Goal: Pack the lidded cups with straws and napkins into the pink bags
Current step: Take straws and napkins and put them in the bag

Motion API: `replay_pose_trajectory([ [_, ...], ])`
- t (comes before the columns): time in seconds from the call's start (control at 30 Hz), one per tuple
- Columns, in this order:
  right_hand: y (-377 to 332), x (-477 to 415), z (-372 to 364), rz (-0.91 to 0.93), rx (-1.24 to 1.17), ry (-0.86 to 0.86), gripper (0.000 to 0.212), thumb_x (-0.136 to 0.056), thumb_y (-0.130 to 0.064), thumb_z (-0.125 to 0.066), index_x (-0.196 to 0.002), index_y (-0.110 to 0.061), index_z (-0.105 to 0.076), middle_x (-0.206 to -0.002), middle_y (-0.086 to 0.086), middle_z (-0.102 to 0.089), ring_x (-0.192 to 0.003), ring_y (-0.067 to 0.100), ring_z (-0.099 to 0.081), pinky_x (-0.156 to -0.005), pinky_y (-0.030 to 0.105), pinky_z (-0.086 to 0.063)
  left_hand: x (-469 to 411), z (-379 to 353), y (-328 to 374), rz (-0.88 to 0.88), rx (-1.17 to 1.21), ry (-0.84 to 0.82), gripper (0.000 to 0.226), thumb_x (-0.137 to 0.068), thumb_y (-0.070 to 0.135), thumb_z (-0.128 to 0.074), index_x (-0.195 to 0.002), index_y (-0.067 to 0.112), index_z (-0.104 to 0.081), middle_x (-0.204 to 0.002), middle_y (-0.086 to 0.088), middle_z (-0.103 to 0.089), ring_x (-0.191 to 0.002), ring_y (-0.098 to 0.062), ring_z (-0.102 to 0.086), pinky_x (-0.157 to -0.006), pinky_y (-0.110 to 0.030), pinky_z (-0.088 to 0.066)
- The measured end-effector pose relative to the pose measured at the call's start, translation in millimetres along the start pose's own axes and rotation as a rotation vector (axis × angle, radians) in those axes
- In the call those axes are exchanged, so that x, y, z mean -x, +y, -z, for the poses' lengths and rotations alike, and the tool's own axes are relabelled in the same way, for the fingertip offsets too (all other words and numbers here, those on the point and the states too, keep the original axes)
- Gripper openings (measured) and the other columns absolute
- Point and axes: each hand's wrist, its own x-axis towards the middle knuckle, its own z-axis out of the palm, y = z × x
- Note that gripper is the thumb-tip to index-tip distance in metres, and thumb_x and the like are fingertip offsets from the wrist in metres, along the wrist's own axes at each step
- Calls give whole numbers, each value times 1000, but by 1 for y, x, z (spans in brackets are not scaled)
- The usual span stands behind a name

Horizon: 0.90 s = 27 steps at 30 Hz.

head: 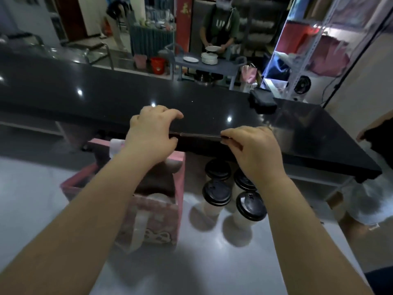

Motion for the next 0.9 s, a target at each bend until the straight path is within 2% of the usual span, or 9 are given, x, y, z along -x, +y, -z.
replay_pose_trajectory([
  [0.1, -37, -20, -20, -5, -51, -15, 15, -86, -13, -70, -99, -8, -76, -89, 6, -74, -80, 29, -69, -71, 44, -53, 5, 16, -51, 59, -15, -23, 55, -82, 25, -72, -134, 31, -53, -134, 2, -55, -127, -27, -43, -99, -47, -37],
  [0.2, -75, -35, -44, -61, -127, 0, 15, -86, -13, -71, -99, -10, -76, -91, 3, -74, -82, 25, -69, -73, 39, -55, 12, 24, -97, 87, 19, -49, 53, -81, 26, -73, -130, 32, -56, -127, 4, -59, -121, -25, -48, -97, -46, -41],
  [0.3, -110, -45, -70, -204, -332, -41, 13, -86, -13, -71, -98, -13, -75, -91, -4, -73, -85, 15, -67, -79, 37, -55, 21, 26, -140, 119, 133, -97, 50, -79, 30, -76, -126, 33, -59, -121, 6, -61, -116, -21, -53, -97, -45, -46],
  [0.4, -135, -49, -92, -245, -341, -92, 11, -87, -14, -69, -96, -19, -73, -89, -10, -70, -83, 11, -65, -78, 36, -54, 30, 26, -179, 155, 306, -144, 48, -77, 28, -80, -121, 36, -62, -117, 9, -62, -109, -13, -59, -93, -35, -49],
  [0.5, -143, -50, -102, -318, -279, -108, 15, -86, -14, -67, -95, -25, -72, -87, -13, -68, -83, 10, -63, -78, 35, -53, 36, 24, -212, 119, 415, -126, 46, -75, 32, -83, -117, 35, -64, -108, 14, -62, -102, -5, -57, -86, -25, -46],
  [0.6, -147, -50, -104, -482, -461, -48, 25, -84, -7, -70, -95, -28, -73, -86, -16, -70, -84, 7, -67, -82, 28, -53, 37, 18, -226, -16, 445, -157, 41, -75, 33, -83, -112, 34, -67, -108, 21, -61, -100, 5, -53, -92, -27, -49],
  [0.67, -158, -50, -106, -571, -662, 0, 30, -82, -2, -73, -88, -31, -71, -77, -11, -72, -76, 6, -69, -75, 19, -53, 37, 11, -225, -121, 447, -214, 41, -74, 34, -83, -112, 35, -69, -118, 22, -58, -114, 5, -47, -103, -35, -44],
  [0.77, -182, -50, -114, -595, -844, -65, 29, -81, -2, -73, -79, -31, -71, -75, -5, -73, -70, 6, -69, -65, 12, -50, 38, 0, -220, -184, 402, -330, 46, -74, 40, -81, -116, 45, -64, -140, 20, -47, -136, -10, -29, -113, -50, -29],
  [0.9, -200, -43, -131, -628, -1001, -163, 22, -82, -2, -73, -82, -24, -69, -77, -4, -73, -76, 6, -69, -66, 14, -50, 38, -10, -223, -204, 345, -408, 69, -73, 48, -79, -134, 50, -48, -156, 17, -29, -142, -10, -12, -117, -51, -21],
])
